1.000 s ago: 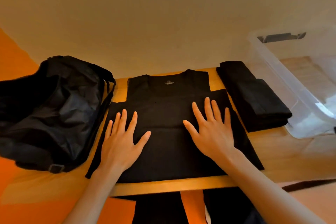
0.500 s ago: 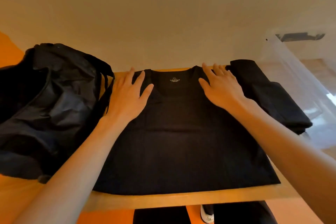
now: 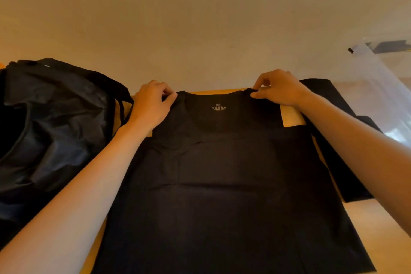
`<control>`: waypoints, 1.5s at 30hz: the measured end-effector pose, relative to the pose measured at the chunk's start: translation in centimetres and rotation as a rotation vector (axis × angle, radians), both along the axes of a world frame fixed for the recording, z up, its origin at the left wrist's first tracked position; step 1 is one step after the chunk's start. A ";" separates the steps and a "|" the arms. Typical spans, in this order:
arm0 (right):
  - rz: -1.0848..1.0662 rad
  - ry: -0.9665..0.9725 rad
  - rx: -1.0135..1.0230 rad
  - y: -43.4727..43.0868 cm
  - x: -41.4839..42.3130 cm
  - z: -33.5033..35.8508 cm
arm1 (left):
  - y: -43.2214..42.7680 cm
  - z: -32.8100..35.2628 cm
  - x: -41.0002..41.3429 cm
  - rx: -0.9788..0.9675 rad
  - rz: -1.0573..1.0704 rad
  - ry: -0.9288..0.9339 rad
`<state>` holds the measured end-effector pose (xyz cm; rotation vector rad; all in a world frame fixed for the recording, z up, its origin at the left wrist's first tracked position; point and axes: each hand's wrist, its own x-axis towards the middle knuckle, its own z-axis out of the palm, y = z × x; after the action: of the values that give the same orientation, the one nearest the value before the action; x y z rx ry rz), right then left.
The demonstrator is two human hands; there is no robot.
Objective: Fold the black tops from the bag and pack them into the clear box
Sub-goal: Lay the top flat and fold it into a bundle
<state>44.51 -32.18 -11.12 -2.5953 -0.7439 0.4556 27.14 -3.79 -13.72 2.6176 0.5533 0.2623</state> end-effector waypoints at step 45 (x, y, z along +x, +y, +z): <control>0.060 -0.056 0.447 -2.3 -1.5 1.9 | -1.4 4.2 -2.7 -0.091 -0.137 -0.275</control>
<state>42.96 -34.45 -9.19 -2.1789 -0.8354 0.2035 24.48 -5.20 -9.51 2.4626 0.2839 0.5298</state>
